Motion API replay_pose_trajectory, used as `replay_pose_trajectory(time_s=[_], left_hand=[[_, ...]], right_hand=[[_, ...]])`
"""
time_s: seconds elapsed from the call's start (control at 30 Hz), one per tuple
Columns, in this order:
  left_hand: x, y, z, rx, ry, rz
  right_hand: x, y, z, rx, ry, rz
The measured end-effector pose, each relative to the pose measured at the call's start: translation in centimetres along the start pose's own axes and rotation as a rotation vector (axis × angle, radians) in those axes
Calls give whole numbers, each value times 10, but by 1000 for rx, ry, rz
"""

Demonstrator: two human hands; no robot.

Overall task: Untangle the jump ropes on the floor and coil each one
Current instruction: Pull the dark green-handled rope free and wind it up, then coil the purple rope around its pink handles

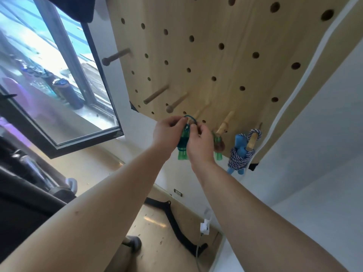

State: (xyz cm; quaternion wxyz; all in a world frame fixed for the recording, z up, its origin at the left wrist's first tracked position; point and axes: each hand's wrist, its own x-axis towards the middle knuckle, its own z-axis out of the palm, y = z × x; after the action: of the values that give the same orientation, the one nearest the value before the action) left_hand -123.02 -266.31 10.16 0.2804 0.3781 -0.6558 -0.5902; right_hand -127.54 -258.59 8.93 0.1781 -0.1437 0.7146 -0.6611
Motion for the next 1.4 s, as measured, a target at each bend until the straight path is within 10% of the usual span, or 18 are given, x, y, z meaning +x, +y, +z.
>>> replay_pose_trajectory(time_s=[0.5, 0.73, 1.4], left_hand=[[31, 3, 30, -117, -175, -84], [20, -14, 18, 12, -98, -76], [-226, -48, -96, 575, -263, 121]], right_hand=[[42, 4, -10, -61, 135, 41], [25, 8, -22, -288, -60, -27], [-211, 12, -80, -582, -246, -26]])
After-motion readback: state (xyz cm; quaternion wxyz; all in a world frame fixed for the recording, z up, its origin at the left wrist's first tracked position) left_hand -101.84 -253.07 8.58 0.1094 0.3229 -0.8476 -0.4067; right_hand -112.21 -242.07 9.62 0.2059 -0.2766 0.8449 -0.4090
